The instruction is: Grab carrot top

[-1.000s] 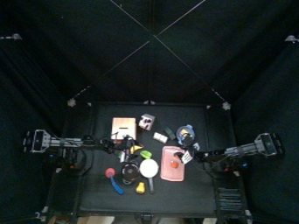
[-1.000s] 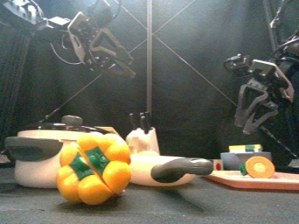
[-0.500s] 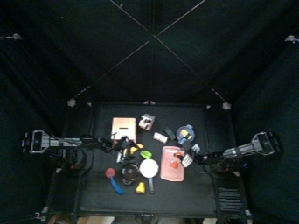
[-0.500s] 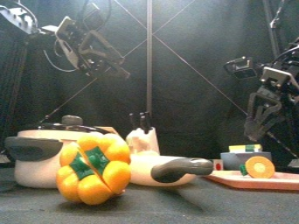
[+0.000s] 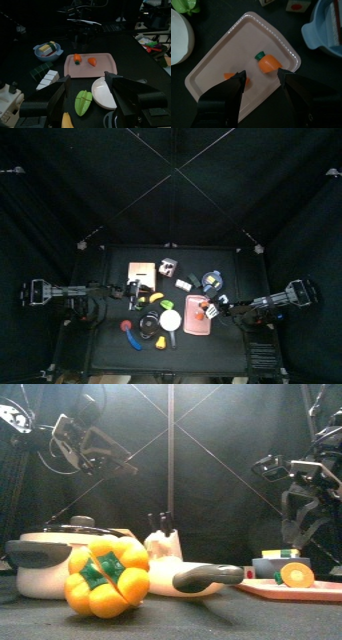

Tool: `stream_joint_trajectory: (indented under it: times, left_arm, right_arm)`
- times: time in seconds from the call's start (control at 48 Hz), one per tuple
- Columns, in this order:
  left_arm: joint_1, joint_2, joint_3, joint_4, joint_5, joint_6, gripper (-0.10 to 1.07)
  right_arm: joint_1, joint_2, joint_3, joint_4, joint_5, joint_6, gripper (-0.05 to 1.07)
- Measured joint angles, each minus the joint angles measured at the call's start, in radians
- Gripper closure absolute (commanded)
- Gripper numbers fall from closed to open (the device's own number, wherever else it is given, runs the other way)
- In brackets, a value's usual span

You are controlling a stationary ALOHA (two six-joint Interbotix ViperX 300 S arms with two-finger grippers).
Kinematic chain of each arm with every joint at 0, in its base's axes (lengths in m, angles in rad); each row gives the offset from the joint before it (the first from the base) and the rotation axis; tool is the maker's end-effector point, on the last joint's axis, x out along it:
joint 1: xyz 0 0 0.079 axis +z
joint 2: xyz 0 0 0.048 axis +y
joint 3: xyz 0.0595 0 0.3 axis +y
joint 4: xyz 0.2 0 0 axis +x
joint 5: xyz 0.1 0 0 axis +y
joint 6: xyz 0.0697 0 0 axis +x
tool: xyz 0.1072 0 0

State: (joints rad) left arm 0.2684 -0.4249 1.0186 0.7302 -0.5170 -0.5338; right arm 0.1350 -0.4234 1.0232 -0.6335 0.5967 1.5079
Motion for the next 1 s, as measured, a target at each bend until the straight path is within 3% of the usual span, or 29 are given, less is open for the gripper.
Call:
stream_joint_trajectory:
  times: [0.104, 0.208, 0.354, 0.667, 1.0]
  left_arm:
    - [0.0, -0.009, 0.023, -0.061, 0.0, 0.049, 0.06]
    - [-0.002, -0.017, 0.034, -0.098, 0.0, 0.086, 0.06]
    - [-0.002, -0.023, 0.048, -0.114, -0.002, 0.124, 0.06]
    - [-0.002, -0.049, 0.071, -0.129, -0.043, 0.132, 0.06]
    - [-0.002, -0.089, 0.117, -0.164, -0.074, 0.135, 0.06]
  right_arm:
    - [-0.014, 0.009, -0.018, 0.121, -0.005, -0.06, 0.15]
    - [-0.018, 0.012, -0.038, 0.146, 0.005, -0.17, 0.15]
    - [-0.029, 0.021, -0.051, 0.081, 0.029, -0.261, 0.15]
    - [-0.043, 0.097, -0.002, -0.057, -0.038, -0.268, 0.15]
    - [-0.077, 0.186, 0.009, -0.087, -0.081, -0.268, 0.15]
